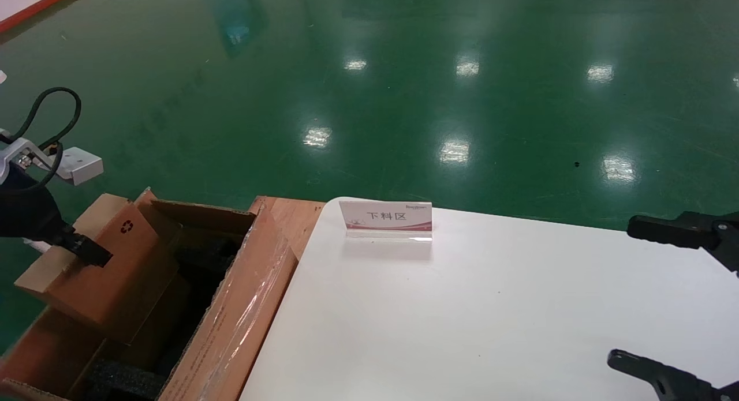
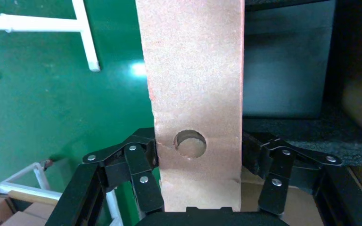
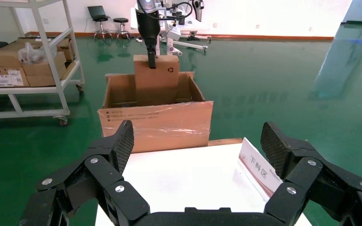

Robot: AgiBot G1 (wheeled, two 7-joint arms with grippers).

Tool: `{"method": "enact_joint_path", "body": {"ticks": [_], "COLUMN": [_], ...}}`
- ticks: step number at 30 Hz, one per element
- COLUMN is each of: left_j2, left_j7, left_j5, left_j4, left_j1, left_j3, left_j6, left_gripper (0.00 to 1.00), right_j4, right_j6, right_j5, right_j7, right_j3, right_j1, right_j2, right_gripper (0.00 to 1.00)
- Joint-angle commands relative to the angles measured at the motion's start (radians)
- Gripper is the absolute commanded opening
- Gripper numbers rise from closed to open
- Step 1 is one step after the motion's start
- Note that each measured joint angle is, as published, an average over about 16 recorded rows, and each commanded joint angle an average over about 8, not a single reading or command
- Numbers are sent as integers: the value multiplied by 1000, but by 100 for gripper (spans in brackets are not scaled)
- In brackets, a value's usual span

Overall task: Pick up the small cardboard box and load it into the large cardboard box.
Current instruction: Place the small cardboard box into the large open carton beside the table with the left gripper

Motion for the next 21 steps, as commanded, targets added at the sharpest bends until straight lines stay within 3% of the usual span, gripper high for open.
{"method": "enact_joint_path", "body": {"ticks": [1,21], "left_j2": [3,13], "left_j7": [-1,-34], "left_j5": [2,31], "left_j4": [3,-24], "left_j1": [5,52], "left_j3": [0,25], "left_j6": [-5,-15], "left_gripper": [0,0], "right_j4": [0,0], "right_j6": [0,1], "right_j5": [0,1], "right_j7": [0,-1], "right_j3": [0,-1], "right_j1": [0,0], "right_j2": [0,1], "right_gripper": [100,100]}}
